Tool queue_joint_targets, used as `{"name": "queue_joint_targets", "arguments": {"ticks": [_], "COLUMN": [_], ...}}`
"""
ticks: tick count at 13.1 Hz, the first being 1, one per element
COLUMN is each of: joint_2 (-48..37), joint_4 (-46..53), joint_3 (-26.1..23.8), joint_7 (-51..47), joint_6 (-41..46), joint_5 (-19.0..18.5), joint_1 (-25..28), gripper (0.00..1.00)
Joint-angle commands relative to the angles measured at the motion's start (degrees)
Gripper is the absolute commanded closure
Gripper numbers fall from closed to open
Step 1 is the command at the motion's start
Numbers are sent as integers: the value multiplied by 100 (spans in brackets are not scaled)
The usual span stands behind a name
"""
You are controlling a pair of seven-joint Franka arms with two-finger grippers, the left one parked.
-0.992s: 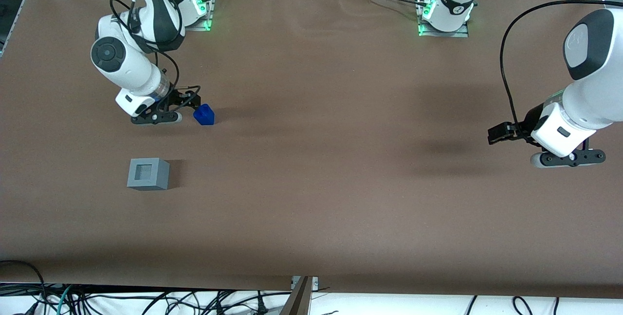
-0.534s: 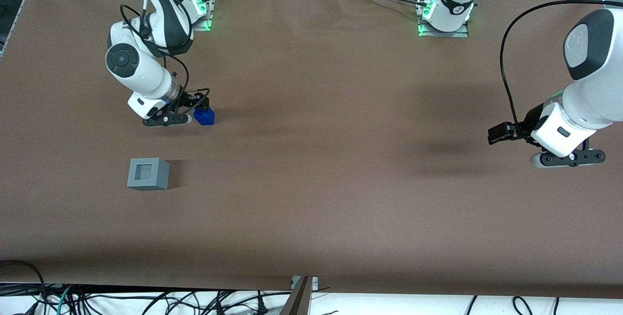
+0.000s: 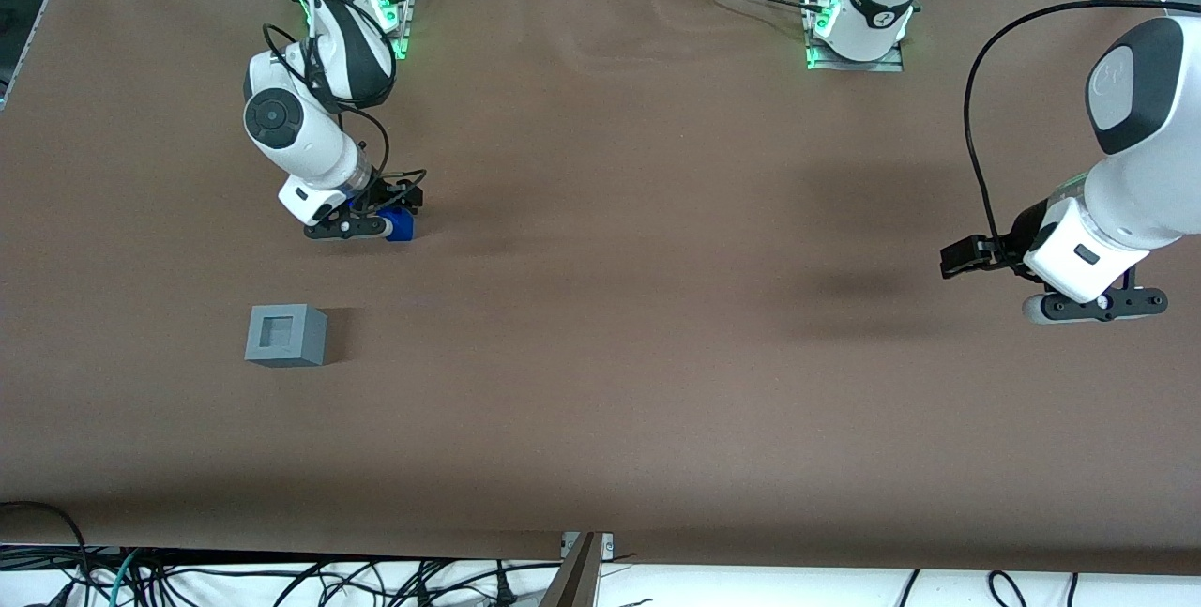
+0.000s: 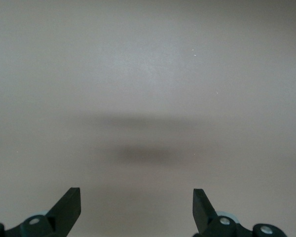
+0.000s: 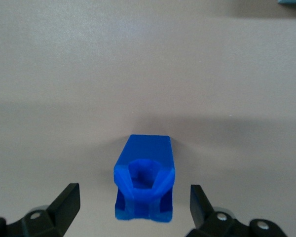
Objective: Insert blue part into gray base with right arm
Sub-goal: 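Close the right gripper on the blue part and lift it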
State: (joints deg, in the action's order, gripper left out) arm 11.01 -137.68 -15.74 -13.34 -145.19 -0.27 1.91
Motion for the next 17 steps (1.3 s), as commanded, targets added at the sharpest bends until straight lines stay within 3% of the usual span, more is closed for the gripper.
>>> {"name": "queue_joint_targets", "arguments": {"ticks": [1, 2, 4, 7, 8, 12, 17], "joint_2": [85, 103, 103, 95, 95, -186, -214], "joint_4": [-382, -444, -444, -444, -444, -313, 731], "joint_3": [-8, -8, 19, 36, 54, 133, 273], "joint_7": [-29, 41, 120, 121, 121, 121, 173], "joint_6": [-745, -965, -976, -968, -959, -749, 499], "joint_5": [-70, -113, -219, -228, -228, -219, -219], "joint_1": [29, 20, 20, 11, 11, 11, -50], "gripper": [3, 6, 22, 72, 82, 84, 84]}}
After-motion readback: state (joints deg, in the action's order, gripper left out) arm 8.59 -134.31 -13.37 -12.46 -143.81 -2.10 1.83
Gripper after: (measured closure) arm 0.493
